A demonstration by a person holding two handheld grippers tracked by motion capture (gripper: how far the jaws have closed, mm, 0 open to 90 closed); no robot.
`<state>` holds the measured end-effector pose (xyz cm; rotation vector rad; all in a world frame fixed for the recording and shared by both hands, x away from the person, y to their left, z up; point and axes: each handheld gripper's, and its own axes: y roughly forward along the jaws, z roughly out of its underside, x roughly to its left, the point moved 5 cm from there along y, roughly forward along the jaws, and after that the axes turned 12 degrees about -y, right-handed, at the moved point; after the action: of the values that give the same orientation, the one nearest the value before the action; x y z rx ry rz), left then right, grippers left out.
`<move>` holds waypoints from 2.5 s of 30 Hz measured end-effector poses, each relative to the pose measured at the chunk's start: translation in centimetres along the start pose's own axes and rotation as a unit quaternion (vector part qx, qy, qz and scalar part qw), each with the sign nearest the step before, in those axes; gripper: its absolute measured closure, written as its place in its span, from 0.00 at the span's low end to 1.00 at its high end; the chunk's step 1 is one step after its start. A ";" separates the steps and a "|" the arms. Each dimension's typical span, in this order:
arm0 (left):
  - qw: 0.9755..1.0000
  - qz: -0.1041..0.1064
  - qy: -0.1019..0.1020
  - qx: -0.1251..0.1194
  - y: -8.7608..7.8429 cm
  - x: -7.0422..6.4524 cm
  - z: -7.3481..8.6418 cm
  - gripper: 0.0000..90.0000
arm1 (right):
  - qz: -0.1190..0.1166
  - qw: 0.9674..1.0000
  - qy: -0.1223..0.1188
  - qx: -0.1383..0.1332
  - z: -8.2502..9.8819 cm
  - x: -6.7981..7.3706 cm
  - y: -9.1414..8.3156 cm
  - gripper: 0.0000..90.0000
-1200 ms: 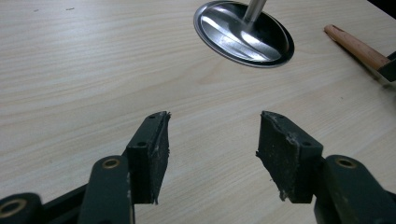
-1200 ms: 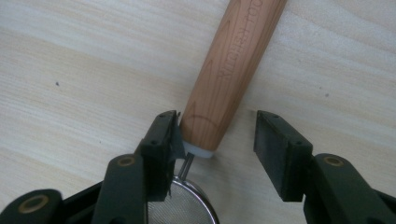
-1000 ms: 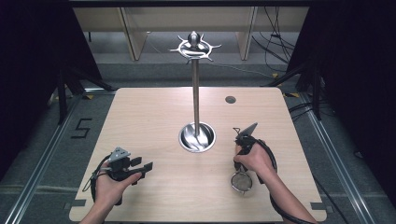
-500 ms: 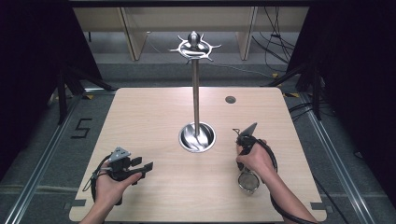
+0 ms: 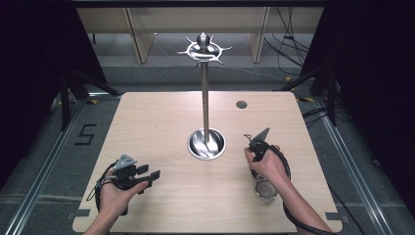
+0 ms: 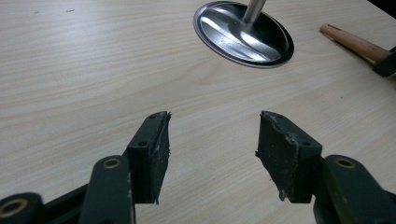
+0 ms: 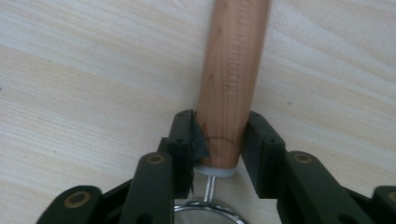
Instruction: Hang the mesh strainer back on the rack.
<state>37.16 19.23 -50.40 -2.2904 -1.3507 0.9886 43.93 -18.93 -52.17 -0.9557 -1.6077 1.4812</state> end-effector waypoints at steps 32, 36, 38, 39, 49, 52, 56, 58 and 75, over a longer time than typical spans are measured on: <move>1.000 0.002 0.011 0.002 0.0 0.0 0.0 0.48 | -0.011 0.990 -0.103 -0.096 2.3 -0.6 -2.9 0.77; 1.000 0.001 0.009 0.002 0.0 0.0 0.1 0.48 | -0.011 0.987 -0.088 -0.137 3.3 -0.6 -3.5 0.77; 1.000 0.001 0.007 0.003 0.0 0.0 0.1 0.48 | -0.003 0.983 -0.101 -0.156 3.6 -1.0 -3.7 0.77; 1.000 0.001 0.007 0.003 0.0 0.0 0.1 0.48 | -0.004 0.982 -0.103 -0.161 3.8 -1.0 -3.8 0.77; 1.000 -0.002 0.007 0.004 0.1 0.0 0.2 0.48 | -0.015 0.968 -0.111 -0.223 5.5 -0.6 -4.7 0.77; 1.000 -0.001 0.007 0.004 0.1 0.0 0.2 0.48 | -0.009 0.965 -0.122 -0.234 5.6 -0.7 -5.0 0.77; 1.000 0.000 0.005 0.001 0.1 0.0 0.2 0.48 | -0.014 0.964 -0.116 -0.239 5.6 -0.4 -5.3 0.77; 1.000 -0.001 0.006 0.002 0.0 0.0 0.2 0.48 | -0.013 0.963 -0.111 -0.245 5.5 -0.2 -5.4 0.77; 1.000 -0.007 0.010 0.008 0.3 0.1 0.2 0.48 | -0.015 0.953 -0.097 -0.288 5.0 0.0 -7.0 0.77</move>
<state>37.21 19.15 -50.75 -2.2702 -1.3454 0.9646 39.18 -21.62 -45.53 -1.1109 -2.2573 1.1231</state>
